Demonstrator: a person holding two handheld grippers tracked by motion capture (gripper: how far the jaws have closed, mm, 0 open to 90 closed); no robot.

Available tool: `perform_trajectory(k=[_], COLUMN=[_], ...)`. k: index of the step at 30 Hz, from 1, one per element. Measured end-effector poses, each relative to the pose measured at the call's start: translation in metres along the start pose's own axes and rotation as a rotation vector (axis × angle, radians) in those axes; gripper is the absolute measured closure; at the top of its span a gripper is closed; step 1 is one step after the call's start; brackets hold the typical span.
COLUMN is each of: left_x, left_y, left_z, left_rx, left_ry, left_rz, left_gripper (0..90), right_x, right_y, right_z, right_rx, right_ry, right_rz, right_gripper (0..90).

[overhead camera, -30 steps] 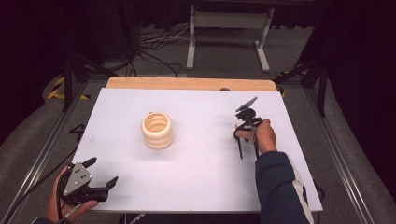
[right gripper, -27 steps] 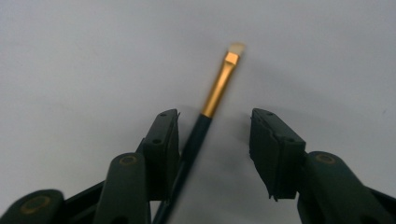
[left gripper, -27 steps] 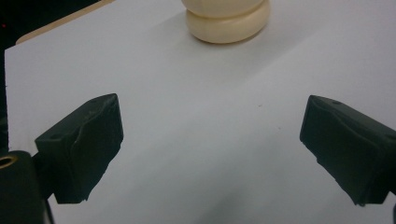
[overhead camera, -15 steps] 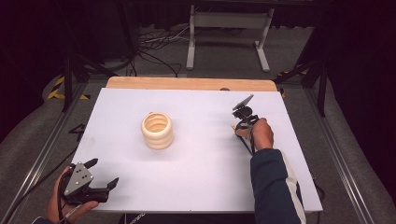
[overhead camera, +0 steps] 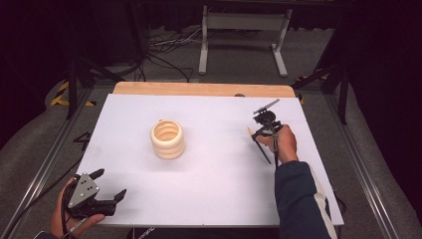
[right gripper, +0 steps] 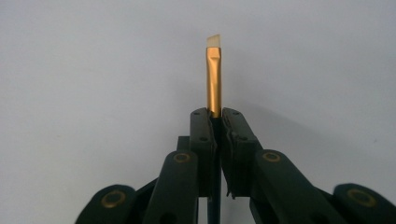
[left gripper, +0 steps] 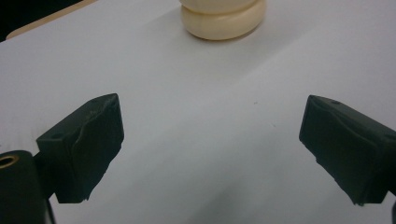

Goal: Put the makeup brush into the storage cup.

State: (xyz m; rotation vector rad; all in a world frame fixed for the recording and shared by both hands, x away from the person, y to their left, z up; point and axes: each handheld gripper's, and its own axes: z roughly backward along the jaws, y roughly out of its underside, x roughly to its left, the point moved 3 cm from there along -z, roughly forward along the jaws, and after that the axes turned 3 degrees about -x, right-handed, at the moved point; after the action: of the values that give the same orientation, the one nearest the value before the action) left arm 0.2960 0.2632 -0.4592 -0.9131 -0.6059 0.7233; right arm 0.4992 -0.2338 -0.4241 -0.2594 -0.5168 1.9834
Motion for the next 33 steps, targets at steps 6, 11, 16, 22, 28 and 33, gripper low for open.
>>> perform_trajectory(k=[6,11,16,22,28,33], left_x=[0.0,0.0,0.001,0.0,0.0,-0.001], left_y=[-0.001,-0.001,-0.001,-0.002,-0.002,-0.004], left_z=[0.0,0.001,0.002,0.002,0.001,0.002], left_rx=[-0.007,-0.013,-0.016,-0.019,-0.019,-0.03], left_ry=[-0.005,-0.007,-0.007,-0.004,0.0,0.003], left_rz=[0.002,0.008,0.012,0.012,0.01,0.017], left_gripper=[7.5,7.4,7.4,7.4,7.5,7.5], right_x=[0.006,0.013,0.021,0.027,0.029,0.033], right_y=[-0.002,-0.002,0.002,0.008,0.015,0.02], right_z=[0.023,0.038,0.05,0.058,0.062,0.068], right_rx=[-0.178,-0.311,-0.455,-0.564,-0.635,-0.706], right_ry=[-0.095,-0.089,-0.084,-0.102,-0.119,-0.178], right_rz=[0.036,0.077,0.12,0.143,0.144,0.169], right_gripper=[84.1,84.1,84.1,84.1,84.1,84.1])
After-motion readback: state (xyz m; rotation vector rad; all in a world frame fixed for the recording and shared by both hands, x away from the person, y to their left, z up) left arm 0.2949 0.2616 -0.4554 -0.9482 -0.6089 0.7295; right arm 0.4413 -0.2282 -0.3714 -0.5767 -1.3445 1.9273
